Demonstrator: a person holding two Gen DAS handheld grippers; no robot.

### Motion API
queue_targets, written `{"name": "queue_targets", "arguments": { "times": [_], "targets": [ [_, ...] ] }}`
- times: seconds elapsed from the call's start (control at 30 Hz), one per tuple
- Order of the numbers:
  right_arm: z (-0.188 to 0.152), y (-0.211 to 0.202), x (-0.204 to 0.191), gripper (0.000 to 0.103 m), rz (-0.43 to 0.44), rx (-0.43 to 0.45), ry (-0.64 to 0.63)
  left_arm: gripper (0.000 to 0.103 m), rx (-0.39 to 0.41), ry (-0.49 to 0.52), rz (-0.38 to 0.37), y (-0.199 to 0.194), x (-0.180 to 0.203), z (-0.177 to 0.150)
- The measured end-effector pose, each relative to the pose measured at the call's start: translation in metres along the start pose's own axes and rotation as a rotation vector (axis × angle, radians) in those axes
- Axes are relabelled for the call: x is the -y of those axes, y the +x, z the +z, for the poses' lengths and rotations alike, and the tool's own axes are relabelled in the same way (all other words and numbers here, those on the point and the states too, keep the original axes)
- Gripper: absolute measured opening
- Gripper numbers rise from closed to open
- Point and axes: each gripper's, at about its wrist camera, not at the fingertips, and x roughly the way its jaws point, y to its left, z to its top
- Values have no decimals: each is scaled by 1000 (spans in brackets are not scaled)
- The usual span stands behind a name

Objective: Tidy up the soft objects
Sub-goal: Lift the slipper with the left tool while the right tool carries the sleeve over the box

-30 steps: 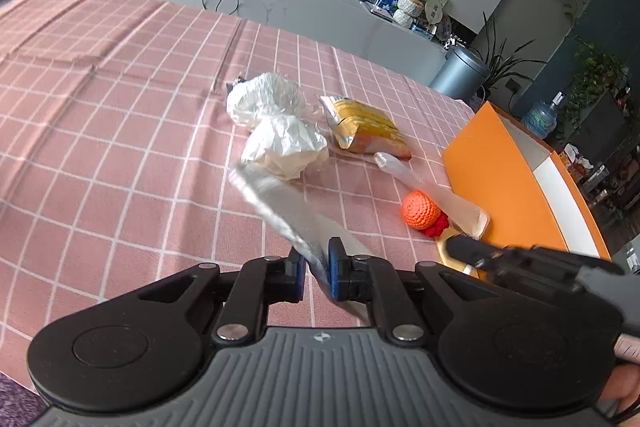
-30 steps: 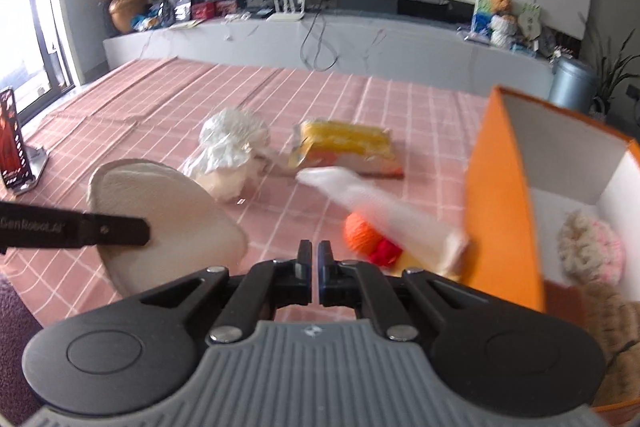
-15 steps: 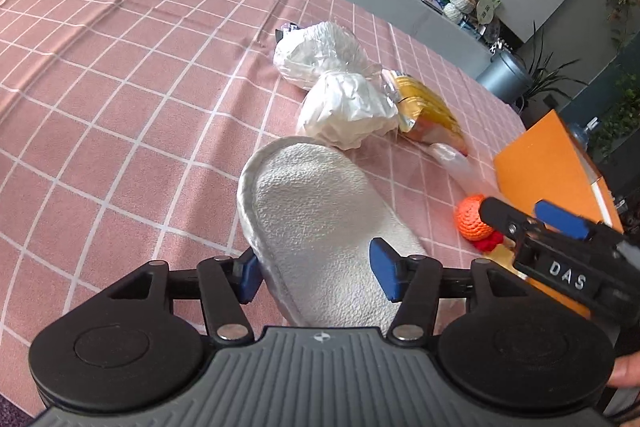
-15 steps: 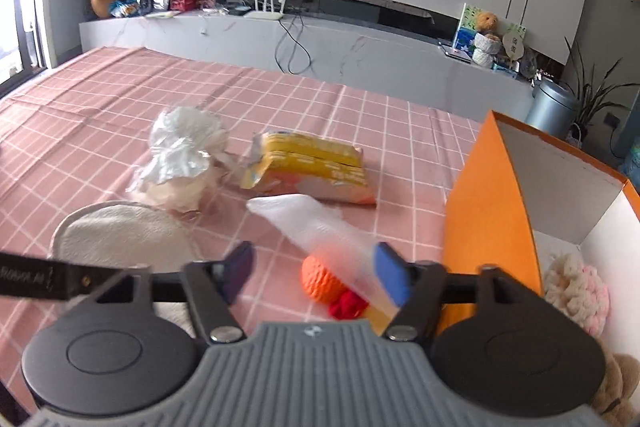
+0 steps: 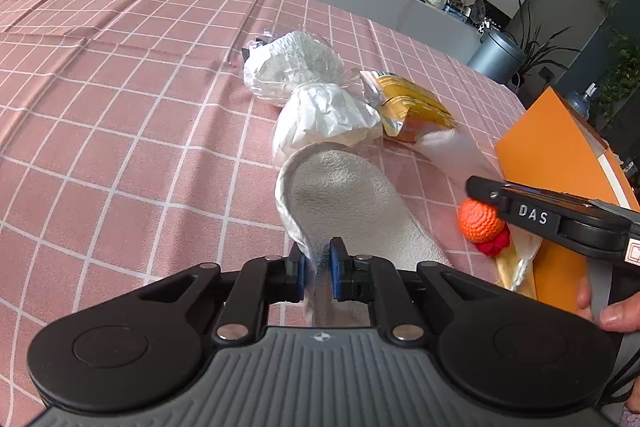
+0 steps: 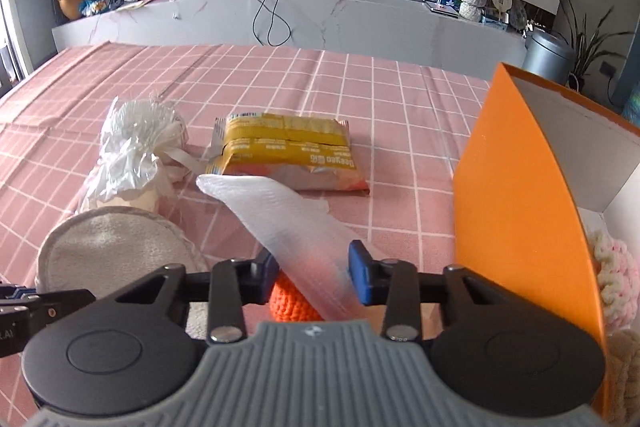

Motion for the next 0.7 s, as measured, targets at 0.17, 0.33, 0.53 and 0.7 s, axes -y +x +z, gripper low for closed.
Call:
{"name": "queue_targets", "arguments": {
  "times": [0.17, 0.33, 0.53, 0.7],
  "targets": [
    [2, -16, 4, 0, 18, 33, 40, 9, 16, 1, -10, -6, 3, 1],
    [7, -45, 12, 0, 37, 102, 71, 5, 68, 20, -31, -23, 12, 3],
    [15, -84, 27, 0, 105, 158, 133, 5, 144, 55, -66, -52, 30, 5],
    [13, -113, 35, 0, 137, 199, 171, 5, 194, 83, -85, -74, 44, 4]
  ]
}}
